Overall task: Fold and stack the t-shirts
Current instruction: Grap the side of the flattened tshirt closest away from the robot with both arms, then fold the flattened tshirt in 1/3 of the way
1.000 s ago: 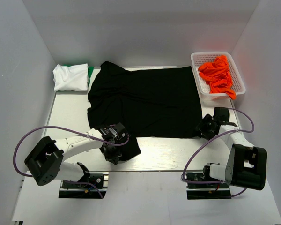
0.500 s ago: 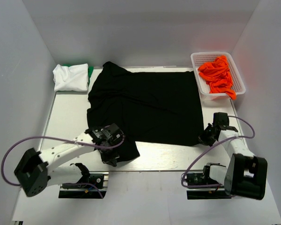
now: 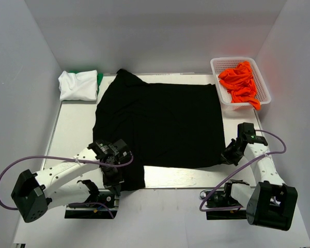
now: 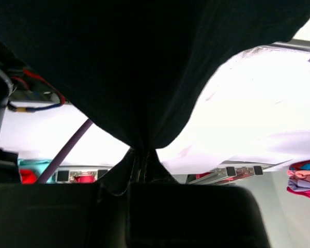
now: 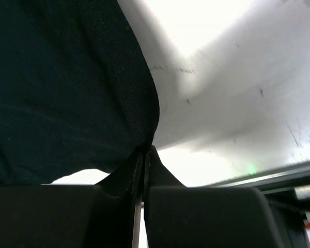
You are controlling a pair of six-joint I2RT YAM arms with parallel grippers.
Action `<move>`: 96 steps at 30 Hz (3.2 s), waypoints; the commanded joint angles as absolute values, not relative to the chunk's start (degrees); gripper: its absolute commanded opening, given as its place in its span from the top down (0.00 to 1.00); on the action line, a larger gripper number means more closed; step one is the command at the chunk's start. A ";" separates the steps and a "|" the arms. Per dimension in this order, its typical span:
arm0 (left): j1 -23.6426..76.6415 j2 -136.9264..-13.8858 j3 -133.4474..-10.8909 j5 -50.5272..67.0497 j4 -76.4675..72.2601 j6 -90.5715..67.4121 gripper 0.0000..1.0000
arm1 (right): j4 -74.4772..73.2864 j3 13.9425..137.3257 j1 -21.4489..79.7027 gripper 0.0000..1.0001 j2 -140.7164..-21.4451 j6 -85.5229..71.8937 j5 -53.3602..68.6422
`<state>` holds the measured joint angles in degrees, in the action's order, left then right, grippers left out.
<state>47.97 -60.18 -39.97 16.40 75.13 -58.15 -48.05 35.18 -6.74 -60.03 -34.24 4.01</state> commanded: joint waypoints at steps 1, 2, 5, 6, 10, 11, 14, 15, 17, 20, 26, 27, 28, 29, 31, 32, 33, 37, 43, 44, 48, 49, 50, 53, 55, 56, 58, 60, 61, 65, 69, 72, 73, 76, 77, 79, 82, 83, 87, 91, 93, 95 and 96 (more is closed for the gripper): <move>48.16 -61.44 -44.64 14.68 80.16 -55.72 1.00 | -54.57 37.26 -6.86 1.00 -58.98 -34.27 1.15; 48.16 -61.96 -44.65 14.68 80.16 -55.72 1.00 | -55.54 37.70 -7.03 1.00 -58.63 -34.02 0.36; 48.16 -59.95 -42.03 15.81 79.55 -56.51 1.00 | -58.26 40.07 -7.47 1.00 -58.71 -34.37 -6.67; 47.47 -58.64 -41.23 17.30 78.93 -57.04 1.00 | -58.71 41.21 -7.47 1.00 -59.23 -34.19 -8.85; 47.46 -58.62 -39.99 17.84 78.40 -57.04 1.00 | -58.36 42.45 -8.26 1.00 -61.43 -32.87 -12.19; 47.46 -58.62 -39.99 17.84 78.40 -57.04 1.00 | -58.36 42.45 -8.44 1.00 -61.70 -32.52 -12.65; 47.46 -58.62 -42.53 16.00 77.88 -56.52 1.00 | -56.35 42.45 -8.70 1.00 -61.53 -30.68 -10.03; 46.76 -59.58 -45.58 14.69 77.09 -55.12 1.00 | -56.08 42.54 -8.53 1.00 -61.35 -30.76 -9.24; 46.76 -61.86 -50.25 11.10 74.63 -53.71 1.00 | -53.97 42.63 -8.35 1.00 -60.91 -29.45 -5.72; 46.76 -68.36 -59.83 4.08 72.96 -50.63 1.00 | -50.72 42.63 -8.00 1.00 -60.56 -27.87 -2.38; 45.01 -77.59 -71.52 -13.13 70.83 -50.19 1.00 | -47.37 46.74 -6.42 1.00 -62.75 -25.85 0.27; 45.00 -78.22 -72.67 -15.45 70.84 -51.06 1.00 | -47.29 47.28 -6.24 1.00 -63.19 -25.49 0.26; 43.61 -78.22 -73.73 -18.95 70.84 -51.06 1.00 | -47.29 47.98 -6.41 1.00 -63.80 -25.40 -1.74; 43.07 -78.22 -75.48 -20.90 69.88 -51.06 1.00 | -47.46 49.38 -6.24 1.00 -64.77 -24.79 -2.28; 41.15 -77.27 -76.81 -24.76 67.07 -51.06 1.00 | -46.85 51.23 -6.24 1.00 -66.09 -24.87 -2.20; 40.52 -76.65 -77.51 -25.92 64.36 -51.06 1.00 | -46.67 51.76 -6.24 1.00 -67.31 -24.87 -2.72; 39.91 -75.86 -77.52 -26.80 62.68 -50.37 1.00 | -46.50 52.03 -6.15 1.00 -67.76 -24.87 -2.55; 36.74 -77.60 -78.66 -30.66 58.54 -48.35 1.00 | -45.79 54.57 -6.33 1.00 -70.57 -25.40 -3.69; 32.44 -79.37 -76.74 -31.99 48.37 -42.29 1.00 | -44.13 58.80 -6.50 1.00 -74.70 -26.46 -3.87; 31.91 -79.37 -76.73 -31.99 46.60 -39.93 1.00 | -43.60 59.41 -6.33 1.00 -74.97 -26.54 -3.78; 29.28 -79.98 -74.62 -29.37 37.37 -33.85 1.00 | -42.28 61.70 -6.33 1.00 -77.07 -26.63 -4.66; 28.75 -81.46 -74.62 -29.36 35.61 -33.14 1.00 | -41.84 63.09 -6.42 1.00 -77.86 -26.28 -4.66; 28.74 -82.26 -74.62 -29.36 34.99 -33.13 1.00 | -41.84 63.63 -6.33 1.00 -78.65 -26.19 -4.66; 27.07 -85.15 -75.85 -28.74 32.45 -30.33 1.00 | -42.27 65.74 -6.33 1.00 -81.64 -25.84 -5.01; 25.50 -86.48 -76.46 -26.99 30.77 -28.31 1.00 | -42.19 66.62 -6.33 1.00 -83.92 -25.84 -4.92; 25.49 -87.96 -76.46 -25.59 28.85 -27.60 1.00 | -42.01 67.06 -6.33 1.00 -84.54 -25.84 -4.66; 24.00 -89.90 -76.99 -25.58 28.05 -26.46 1.00 | -41.23 67.85 -6.42 1.00 -86.91 -25.66 -4.48; 23.21 -93.14 -79.35 -25.58 28.04 -26.46 1.00 | -40.61 69.17 -6.24 0.86 -88.23 -25.06 -4.13; 22.51 -94.21 -79.89 -25.58 28.04 -25.76 1.00 | -38.78 69.43 -6.24 0.82 -89.63 -24.70 -4.04; 20.83 -99.30 -81.29 -23.04 22.69 -23.12 1.00 | -29.46 68.30 -5.72 0.73 -89.83 -20.22 1.04; 18.55 -107.74 -89.45 -20.92 22.83 -22.32 0.45 | -25.39 68.98 -5.01 0.47 -89.21 -16.80 0.26; 17.93 -113.18 -98.16 -21.79 32.04 -24.34 0.25 | -26.45 68.83 -4.31 0.37 -87.81 -15.91 0.52; 17.32 -113.20 -99.30 -22.32 33.73 -24.95 0.00 | -26.63 68.21 -4.22 0.37 -87.11 -15.39 0.53; 16.79 -109.10 -97.48 -20.84 34.63 -26.28 0.00 | -27.24 64.61 -3.08 0.30 -81.49 -15.73 0.88; 16.27 -107.25 -94.43 -20.05 34.63 -26.28 0.00 | -27.94 62.95 -2.90 0.26 -79.91 -15.99 0.97; 16.26 -103.29 -89.77 -18.03 34.62 -27.50 0.00 | -29.00 60.31 -2.37 0.22 -77.88 -16.70 1.41; 16.26 -94.77 -81.17 -15.12 35.85 -30.75 0.00 | -29.62 54.17 -2.46 0.10 -75.68 -19.42 0.44; 16.26 -92.57 -78.34 -14.42 35.86 -31.54 0.00 | -29.62 53.27 -2.81 0.10 -75.59 -20.47 0.44; 16.26 -81.77 -65.50 -16.59 40.33 -39.62 0.00 | -31.90 49.58 -3.25 0.10 -74.80 -27.06 -5.53; 13.89 -77.71 -55.12 -18.98 43.95 -43.59 0.00 | -31.03 45.71 -5.62 0.10 -76.45 -28.65 -8.79; 12.05 -77.08 -51.88 -18.98 42.11 -44.30 0.00 | -29.89 45.09 -6.93 0.16 -77.60 -28.92 -6.60; 10.90 -76.46 -50.45 -17.76 39.82 -44.30 0.00 | -28.31 44.65 -7.29 0.22 -79.63 -28.48 -3.62; 10.38 -76.99 -49.67 -17.75 39.81 -44.30 0.00 | -27.26 44.47 -7.38 0.28 -80.15 -28.39 -3.17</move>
